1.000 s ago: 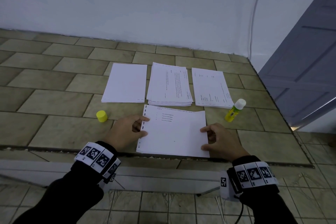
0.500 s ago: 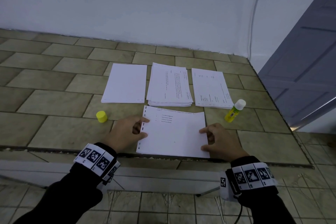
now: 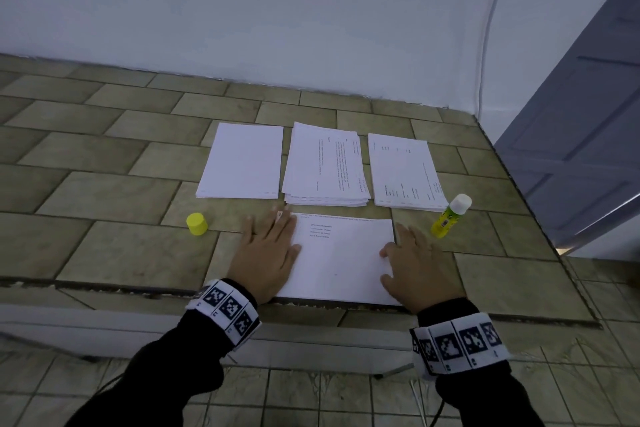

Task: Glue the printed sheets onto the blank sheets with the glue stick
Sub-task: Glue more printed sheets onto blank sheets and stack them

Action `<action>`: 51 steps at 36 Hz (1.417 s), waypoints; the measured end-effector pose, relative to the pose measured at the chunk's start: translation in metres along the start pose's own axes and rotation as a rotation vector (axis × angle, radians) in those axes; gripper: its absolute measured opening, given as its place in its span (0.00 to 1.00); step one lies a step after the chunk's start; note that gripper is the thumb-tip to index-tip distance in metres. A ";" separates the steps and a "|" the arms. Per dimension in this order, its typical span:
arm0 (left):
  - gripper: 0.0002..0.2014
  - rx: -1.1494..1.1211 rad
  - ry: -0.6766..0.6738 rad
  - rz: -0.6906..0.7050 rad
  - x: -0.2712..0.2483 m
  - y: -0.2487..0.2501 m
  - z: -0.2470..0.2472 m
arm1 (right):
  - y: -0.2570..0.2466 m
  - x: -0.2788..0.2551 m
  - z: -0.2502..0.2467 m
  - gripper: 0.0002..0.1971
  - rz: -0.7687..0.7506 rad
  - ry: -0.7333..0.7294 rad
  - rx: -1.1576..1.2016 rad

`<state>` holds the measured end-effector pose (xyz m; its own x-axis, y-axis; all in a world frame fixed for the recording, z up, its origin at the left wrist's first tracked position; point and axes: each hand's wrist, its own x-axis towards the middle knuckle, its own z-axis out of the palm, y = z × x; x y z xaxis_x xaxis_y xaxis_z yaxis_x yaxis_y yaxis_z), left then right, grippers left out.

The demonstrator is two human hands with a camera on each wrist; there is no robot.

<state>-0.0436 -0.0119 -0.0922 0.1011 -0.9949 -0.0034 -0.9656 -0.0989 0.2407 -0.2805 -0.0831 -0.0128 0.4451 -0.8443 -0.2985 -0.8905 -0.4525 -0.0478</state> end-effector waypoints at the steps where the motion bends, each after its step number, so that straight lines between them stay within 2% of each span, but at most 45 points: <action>1: 0.40 0.003 -0.008 -0.010 0.000 -0.001 0.001 | -0.005 0.002 0.002 0.22 -0.006 0.031 -0.006; 3: 0.39 0.014 -0.016 -0.016 0.002 -0.002 0.001 | -0.020 0.006 0.005 0.24 -0.036 0.074 0.059; 8: 0.44 0.047 -0.043 -0.008 0.002 -0.004 0.001 | -0.068 0.019 0.027 0.32 -0.166 0.052 0.185; 11: 0.40 0.070 -0.066 -0.010 0.002 -0.005 0.001 | -0.086 0.030 0.041 0.46 -0.204 0.087 0.208; 13: 0.39 0.084 -0.067 -0.013 0.002 -0.005 0.001 | -0.089 0.039 0.049 0.50 -0.204 0.111 0.204; 15: 0.38 0.086 -0.066 -0.014 0.001 -0.004 0.001 | -0.084 0.045 0.055 0.53 -0.213 0.147 0.156; 17: 0.38 0.082 -0.063 -0.012 0.001 -0.003 0.001 | -0.072 0.048 0.058 0.52 -0.206 0.171 0.112; 23: 0.39 0.093 -0.099 0.000 0.001 -0.005 0.001 | -0.009 0.042 0.059 0.48 -0.012 0.188 0.098; 25: 0.39 0.090 -0.087 0.036 0.002 -0.006 -0.003 | 0.002 0.040 0.058 0.47 0.008 0.195 0.110; 27: 0.39 -0.003 -0.121 0.051 0.004 -0.009 -0.009 | 0.003 0.040 0.059 0.47 0.005 0.201 0.099; 29: 0.31 -0.248 -0.102 0.009 0.009 -0.015 -0.013 | 0.003 0.041 0.060 0.47 0.010 0.198 0.082; 31: 0.23 -0.531 -0.009 -0.034 0.012 -0.019 -0.020 | 0.003 0.041 0.061 0.48 0.014 0.202 0.071; 33: 0.21 -0.666 0.122 -0.024 0.015 -0.016 -0.024 | 0.004 0.041 0.063 0.49 0.013 0.208 0.059; 36: 0.25 -0.455 0.214 0.038 0.015 0.005 -0.027 | 0.004 0.042 0.064 0.48 0.014 0.215 0.059; 37: 0.27 -0.345 0.184 0.060 0.012 0.018 -0.028 | 0.004 0.042 0.064 0.48 0.017 0.214 0.061; 39: 0.37 -0.145 0.020 0.068 0.008 0.041 -0.026 | 0.004 0.042 0.063 0.47 0.023 0.209 0.060; 40: 0.39 -0.064 -0.050 0.060 0.007 0.050 -0.022 | 0.003 0.042 0.062 0.48 0.026 0.208 0.058; 41: 0.38 -0.007 -0.099 0.055 0.008 0.054 -0.016 | 0.003 0.042 0.061 0.48 0.027 0.208 0.055; 43: 0.35 0.035 -0.125 0.049 0.011 0.056 -0.004 | 0.001 0.042 0.061 0.48 0.023 0.208 0.047; 47: 0.47 0.079 -0.075 0.060 0.014 0.040 0.010 | 0.002 0.041 0.061 0.48 0.023 0.202 0.056; 51: 0.45 0.088 -0.050 0.005 0.011 0.018 0.006 | 0.003 0.041 0.061 0.47 0.019 0.211 0.042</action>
<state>-0.0615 -0.0250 -0.0940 0.0862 -0.9949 -0.0514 -0.9836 -0.0932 0.1547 -0.2707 -0.1012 -0.0837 0.4341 -0.8959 -0.0943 -0.9001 -0.4272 -0.0850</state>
